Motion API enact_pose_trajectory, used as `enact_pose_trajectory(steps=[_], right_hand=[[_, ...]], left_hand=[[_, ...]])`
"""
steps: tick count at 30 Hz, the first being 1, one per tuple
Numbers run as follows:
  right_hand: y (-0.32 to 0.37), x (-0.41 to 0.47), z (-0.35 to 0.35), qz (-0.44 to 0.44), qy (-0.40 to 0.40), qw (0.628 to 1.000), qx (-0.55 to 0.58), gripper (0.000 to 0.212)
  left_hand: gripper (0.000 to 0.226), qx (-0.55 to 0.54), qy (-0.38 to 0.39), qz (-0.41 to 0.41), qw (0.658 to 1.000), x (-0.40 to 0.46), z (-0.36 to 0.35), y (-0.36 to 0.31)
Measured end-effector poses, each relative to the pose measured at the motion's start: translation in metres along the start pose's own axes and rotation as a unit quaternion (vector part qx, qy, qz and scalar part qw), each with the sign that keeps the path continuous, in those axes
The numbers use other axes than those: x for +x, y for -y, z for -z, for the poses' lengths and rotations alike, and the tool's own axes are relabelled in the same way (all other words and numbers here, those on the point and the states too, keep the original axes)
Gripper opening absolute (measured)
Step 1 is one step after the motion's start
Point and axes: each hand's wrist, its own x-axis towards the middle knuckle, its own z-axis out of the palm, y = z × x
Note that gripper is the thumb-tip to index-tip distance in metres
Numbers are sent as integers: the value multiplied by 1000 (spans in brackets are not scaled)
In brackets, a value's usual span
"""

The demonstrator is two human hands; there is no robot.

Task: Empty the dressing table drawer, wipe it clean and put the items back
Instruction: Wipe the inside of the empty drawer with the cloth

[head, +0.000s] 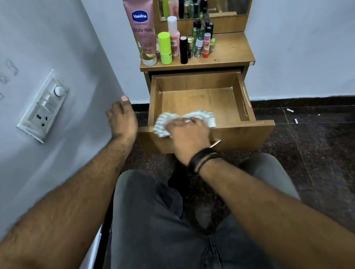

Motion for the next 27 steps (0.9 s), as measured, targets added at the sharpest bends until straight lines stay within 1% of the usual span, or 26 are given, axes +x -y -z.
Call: enact_pose_trajectory(steps=[3,5,8,10,13,15,17,19,22,24,27], right_hand=[[41,0,-3,35,-2,999,12,43],[41,-1,-3,52,-6,999,10,44],[8,-7,-4,64,-11,998,-14,45],[-26,-17,-2,54,-24,998,-19,50],[-83,-34,4,7,-34,999,-41,51],[-120,-45,11,-38,-50,997,-39,49],[-153,-55,18,-77,-85,993,-17,47],[-181,-62,23,-110,-112,988,3,46],[-210,-62,31,-169,-127,974,78,42],[-221,-56,38,-205,-144,957,146,42],[-229,-32,55,-221,-179,943,175,45]], left_hand=[[56,34,6,-22,999,-2,2,-2],[54,60,14,-50,997,-3,1,-2],[51,119,27,-106,987,-6,-5,-2],[52,155,38,-130,979,-7,-11,-3],[55,210,68,-161,962,-6,-23,-7],[57,265,87,-202,939,-5,-30,-10],[58,320,99,-242,911,-3,-36,-12],[61,353,110,-253,894,1,-40,-14],[68,368,126,-244,889,9,-43,-13],[72,369,130,-237,889,12,-43,-11],[75,381,131,-237,884,12,-43,-10]])
